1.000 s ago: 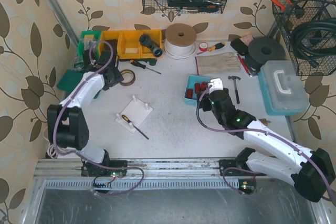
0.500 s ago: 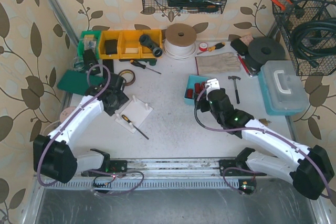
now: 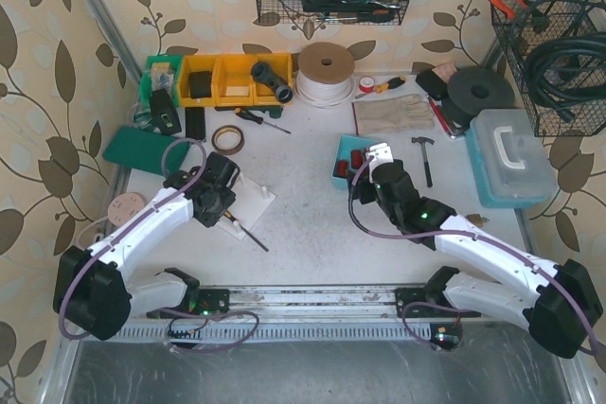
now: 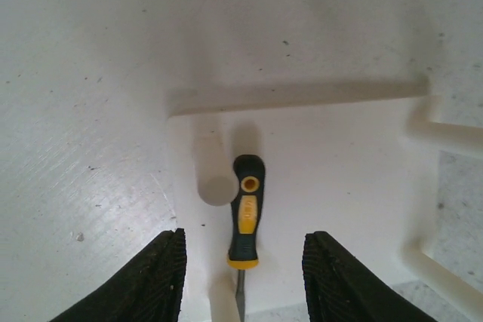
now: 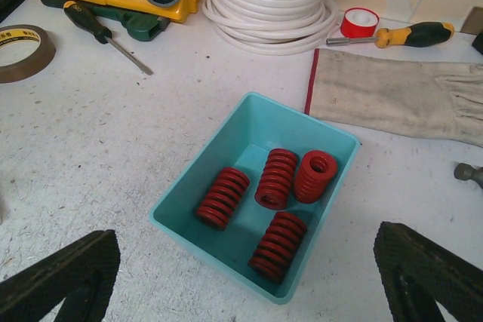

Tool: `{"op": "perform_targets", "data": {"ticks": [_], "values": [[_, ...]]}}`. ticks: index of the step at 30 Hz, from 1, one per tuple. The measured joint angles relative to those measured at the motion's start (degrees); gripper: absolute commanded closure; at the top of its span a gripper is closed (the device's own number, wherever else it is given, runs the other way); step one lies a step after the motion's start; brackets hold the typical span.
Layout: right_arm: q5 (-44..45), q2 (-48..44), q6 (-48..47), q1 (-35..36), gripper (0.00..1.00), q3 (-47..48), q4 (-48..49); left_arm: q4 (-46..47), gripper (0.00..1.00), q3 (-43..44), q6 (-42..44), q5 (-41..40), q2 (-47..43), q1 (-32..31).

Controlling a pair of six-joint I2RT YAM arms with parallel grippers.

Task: Install the large spring

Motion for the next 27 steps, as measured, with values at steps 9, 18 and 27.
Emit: {"op": "perform_targets", "data": {"ticks": [9, 18, 27], "values": [[0.0, 0.0, 0.0, 0.1, 0.08, 0.0, 0.0, 3.4, 0.60, -1.7, -2.8, -0.3, 4.0, -2.6], [0.2, 0.0, -0.2, 0.4, 0.08, 0.0, 0.0, 5.4, 0.63, -1.7, -4.0, -0.4, 8.1, -4.1], [0.2, 0.0, -0.3, 0.4, 0.09, 0.0, 0.0, 6.5, 0.64, -1.9, -4.6, -0.9, 11.3, -5.2]]}}
